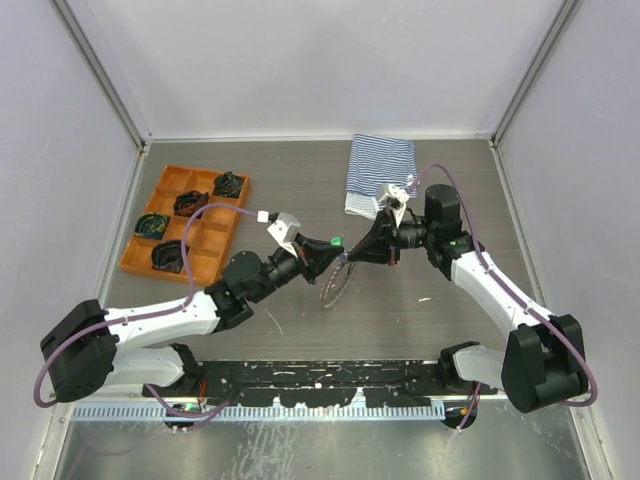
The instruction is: Remove the keys from the keyring
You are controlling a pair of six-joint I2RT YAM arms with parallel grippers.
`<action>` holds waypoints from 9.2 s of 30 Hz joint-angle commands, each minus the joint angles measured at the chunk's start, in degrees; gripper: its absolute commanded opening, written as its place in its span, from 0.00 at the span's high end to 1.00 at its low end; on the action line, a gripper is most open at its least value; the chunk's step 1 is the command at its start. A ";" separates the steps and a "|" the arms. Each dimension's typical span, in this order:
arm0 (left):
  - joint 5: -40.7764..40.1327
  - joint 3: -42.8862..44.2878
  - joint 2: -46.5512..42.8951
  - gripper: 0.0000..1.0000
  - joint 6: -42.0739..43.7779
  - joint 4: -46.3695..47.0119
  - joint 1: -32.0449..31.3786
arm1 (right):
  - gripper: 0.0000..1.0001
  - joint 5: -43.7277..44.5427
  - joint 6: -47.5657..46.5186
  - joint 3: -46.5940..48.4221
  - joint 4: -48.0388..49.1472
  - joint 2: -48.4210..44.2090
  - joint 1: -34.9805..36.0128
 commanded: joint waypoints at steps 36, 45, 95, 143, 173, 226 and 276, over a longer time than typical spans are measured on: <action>-2.30 1.09 4.11 1.00 -5.21 10.06 2.50 | 0.99 25.61 50.28 -23.01 71.82 3.37 -1.45; -0.03 3.89 6.95 1.00 -6.74 9.81 4.49 | 0.99 22.23 44.88 -21.31 66.30 3.70 -0.27; 8.63 12.56 6.32 1.00 -11.08 -4.08 6.02 | 0.54 13.55 -2.20 -1.68 3.04 -0.67 4.33; -0.14 5.79 -1.94 1.00 -11.65 -5.21 5.34 | 0.99 9.19 30.51 -8.68 34.56 -1.79 -0.54; -6.83 7.59 9.54 1.00 -17.98 -3.31 4.89 | 0.99 26.10 50.72 -18.49 52.82 4.65 -3.75; 7.35 20.23 2.20 0.25 -10.32 -44.64 37.28 | 0.99 30.76 2.19 12.59 -1.21 9.11 -1.09; 17.94 7.06 -41.70 0.02 -23.74 -48.92 37.32 | 0.30 46.78 -11.64 64.24 -21.74 36.82 9.79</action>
